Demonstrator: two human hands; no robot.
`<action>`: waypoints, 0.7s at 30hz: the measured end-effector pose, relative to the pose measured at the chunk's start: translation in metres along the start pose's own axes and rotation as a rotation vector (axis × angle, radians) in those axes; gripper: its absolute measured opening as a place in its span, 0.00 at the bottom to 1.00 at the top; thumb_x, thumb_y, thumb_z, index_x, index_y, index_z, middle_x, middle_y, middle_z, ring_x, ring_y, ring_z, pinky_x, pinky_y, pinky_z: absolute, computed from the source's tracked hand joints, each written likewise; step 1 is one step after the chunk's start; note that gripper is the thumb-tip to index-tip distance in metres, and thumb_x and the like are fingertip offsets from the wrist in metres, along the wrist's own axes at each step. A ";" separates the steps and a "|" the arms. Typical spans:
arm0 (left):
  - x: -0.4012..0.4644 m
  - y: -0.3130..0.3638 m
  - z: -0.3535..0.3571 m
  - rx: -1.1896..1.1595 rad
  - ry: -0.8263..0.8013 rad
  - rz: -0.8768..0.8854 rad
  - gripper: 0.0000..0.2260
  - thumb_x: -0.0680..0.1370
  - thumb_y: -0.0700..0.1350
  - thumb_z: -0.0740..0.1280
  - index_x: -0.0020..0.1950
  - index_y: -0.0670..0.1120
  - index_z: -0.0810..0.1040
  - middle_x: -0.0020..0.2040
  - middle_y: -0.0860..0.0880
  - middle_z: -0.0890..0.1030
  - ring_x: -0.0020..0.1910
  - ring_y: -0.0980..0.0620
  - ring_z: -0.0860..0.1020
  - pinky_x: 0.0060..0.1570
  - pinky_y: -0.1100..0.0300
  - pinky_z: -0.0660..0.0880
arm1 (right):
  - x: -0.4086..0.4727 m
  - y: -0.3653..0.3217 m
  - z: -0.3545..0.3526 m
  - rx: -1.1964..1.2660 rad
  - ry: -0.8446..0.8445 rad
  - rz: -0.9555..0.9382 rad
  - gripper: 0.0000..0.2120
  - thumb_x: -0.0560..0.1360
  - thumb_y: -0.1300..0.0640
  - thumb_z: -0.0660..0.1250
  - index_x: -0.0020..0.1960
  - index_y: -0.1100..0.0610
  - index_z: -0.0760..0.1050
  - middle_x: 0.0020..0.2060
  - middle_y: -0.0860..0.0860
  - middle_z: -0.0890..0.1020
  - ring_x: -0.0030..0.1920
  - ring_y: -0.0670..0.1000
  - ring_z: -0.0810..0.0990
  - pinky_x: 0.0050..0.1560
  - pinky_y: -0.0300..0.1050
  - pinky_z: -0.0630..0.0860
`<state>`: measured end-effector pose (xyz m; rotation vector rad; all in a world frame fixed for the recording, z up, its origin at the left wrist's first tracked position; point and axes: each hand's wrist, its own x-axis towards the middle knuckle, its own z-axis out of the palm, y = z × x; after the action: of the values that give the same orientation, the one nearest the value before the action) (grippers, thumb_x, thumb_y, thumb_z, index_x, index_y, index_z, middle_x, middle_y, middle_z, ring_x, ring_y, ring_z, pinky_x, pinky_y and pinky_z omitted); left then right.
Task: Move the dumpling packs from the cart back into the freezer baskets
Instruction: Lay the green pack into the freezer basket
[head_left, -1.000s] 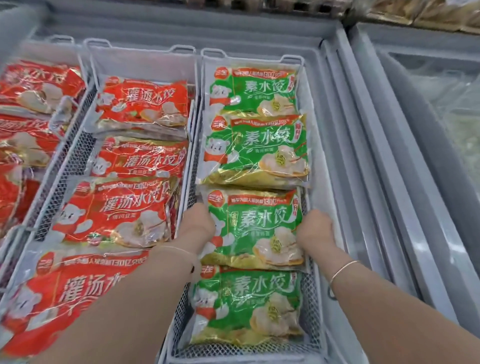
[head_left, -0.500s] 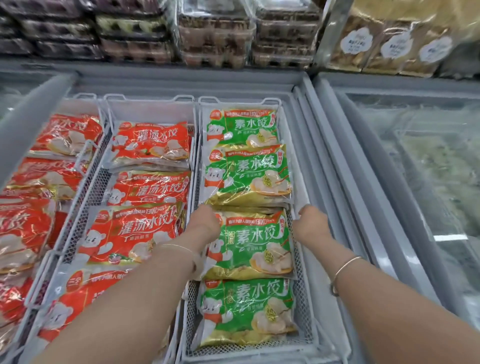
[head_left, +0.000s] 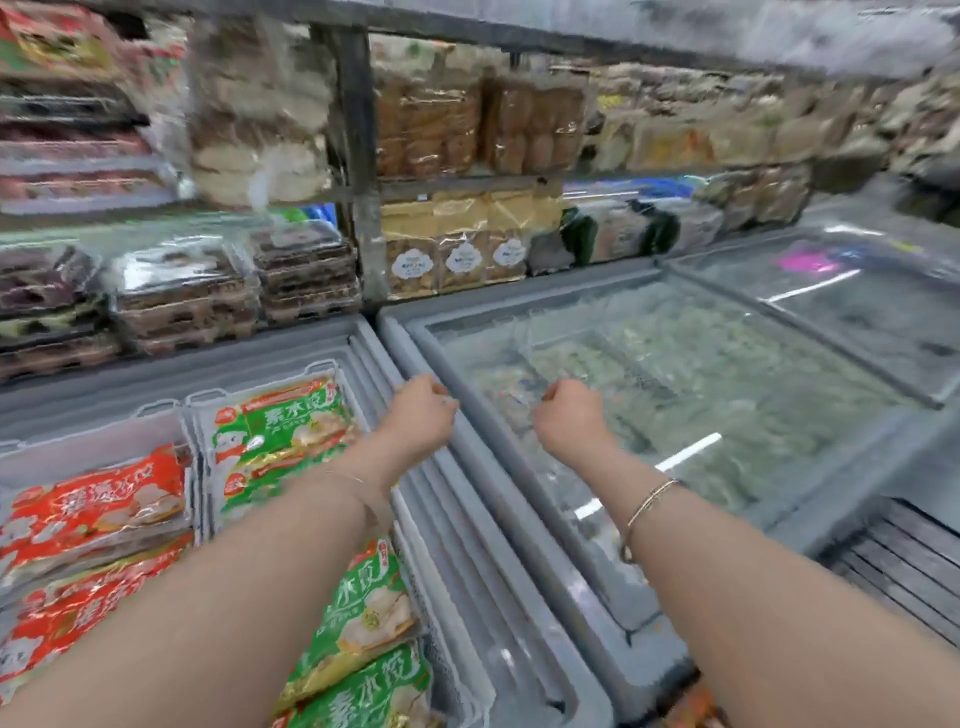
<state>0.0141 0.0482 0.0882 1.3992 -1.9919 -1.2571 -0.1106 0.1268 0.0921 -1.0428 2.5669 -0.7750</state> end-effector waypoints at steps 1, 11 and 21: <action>-0.003 0.016 0.018 -0.023 -0.022 0.020 0.04 0.79 0.39 0.60 0.46 0.42 0.73 0.46 0.37 0.79 0.47 0.41 0.79 0.54 0.45 0.77 | -0.001 0.018 -0.019 0.003 0.036 0.029 0.13 0.75 0.61 0.60 0.56 0.65 0.76 0.56 0.65 0.79 0.59 0.62 0.78 0.55 0.49 0.74; -0.064 0.136 0.278 0.016 -0.426 0.150 0.14 0.78 0.42 0.63 0.62 0.40 0.69 0.56 0.34 0.79 0.52 0.37 0.81 0.55 0.45 0.76 | -0.043 0.275 -0.177 0.085 0.187 0.476 0.05 0.77 0.61 0.58 0.49 0.60 0.71 0.56 0.61 0.77 0.53 0.59 0.77 0.45 0.43 0.70; -0.096 0.116 0.438 0.171 -0.609 0.116 0.06 0.78 0.43 0.63 0.44 0.46 0.67 0.46 0.42 0.75 0.46 0.43 0.76 0.45 0.53 0.76 | -0.066 0.436 -0.165 0.124 0.113 0.793 0.06 0.77 0.59 0.61 0.49 0.62 0.72 0.50 0.62 0.77 0.52 0.59 0.77 0.40 0.39 0.68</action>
<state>-0.3291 0.3379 -0.0247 1.0199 -2.5860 -1.6285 -0.3805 0.4963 -0.0166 0.0947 2.6385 -0.7497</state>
